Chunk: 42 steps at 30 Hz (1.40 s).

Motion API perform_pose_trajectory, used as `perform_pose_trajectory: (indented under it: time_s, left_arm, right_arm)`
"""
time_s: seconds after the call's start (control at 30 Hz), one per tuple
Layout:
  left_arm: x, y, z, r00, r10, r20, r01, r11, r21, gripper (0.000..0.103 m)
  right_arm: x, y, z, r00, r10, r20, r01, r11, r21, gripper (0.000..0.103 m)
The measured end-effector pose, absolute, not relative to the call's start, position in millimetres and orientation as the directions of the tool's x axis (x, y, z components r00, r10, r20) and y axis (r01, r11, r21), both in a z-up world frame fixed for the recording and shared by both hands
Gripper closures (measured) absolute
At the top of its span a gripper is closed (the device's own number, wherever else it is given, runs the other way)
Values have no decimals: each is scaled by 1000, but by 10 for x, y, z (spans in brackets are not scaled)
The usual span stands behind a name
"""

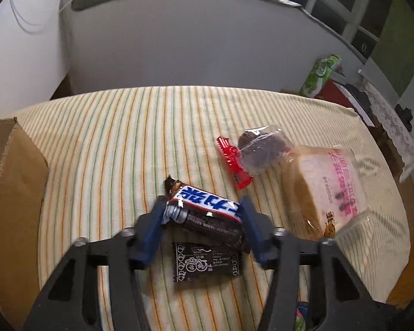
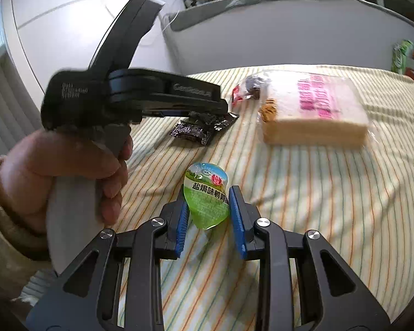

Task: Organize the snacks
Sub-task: 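Grasp the blue-and-white chocolate bar with the left gripper while the right gripper grasps the green jelly cup, then carry the bar and jelly cup over the box and open both grippers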

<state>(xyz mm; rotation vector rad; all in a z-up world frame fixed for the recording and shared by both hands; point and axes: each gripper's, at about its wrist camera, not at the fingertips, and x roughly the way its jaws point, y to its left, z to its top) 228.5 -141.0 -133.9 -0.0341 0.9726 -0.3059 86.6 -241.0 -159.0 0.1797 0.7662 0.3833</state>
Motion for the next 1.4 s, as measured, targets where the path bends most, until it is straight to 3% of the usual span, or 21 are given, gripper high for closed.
perform_pose_trajectory:
  time_s: [0.53,0.87,1.07,1.4]
  left_arm:
    - [1603,-1183,-1037,667,-356,-655,327,929,-172,57]
    - [925,-1043,-1109,754,-344,-560,332,935,-126,57]
    - [766,-1039,-1029,778,-356,-518,356,929,-103,57]
    - [421,-722,-448,840,-383,-385,374,922,-99,57]
  right_arm:
    - [546,-2753,-1603,743,327,-584,-195,941,278,74]
    - [412,-2630,-1608,783,272,-559,-161,957,241,74]
    - [360,-2519,-1258,822,238,-517,-151,967,205,74]
    - [75,-2379,-584,886,189,-424,-133,978,160,74]
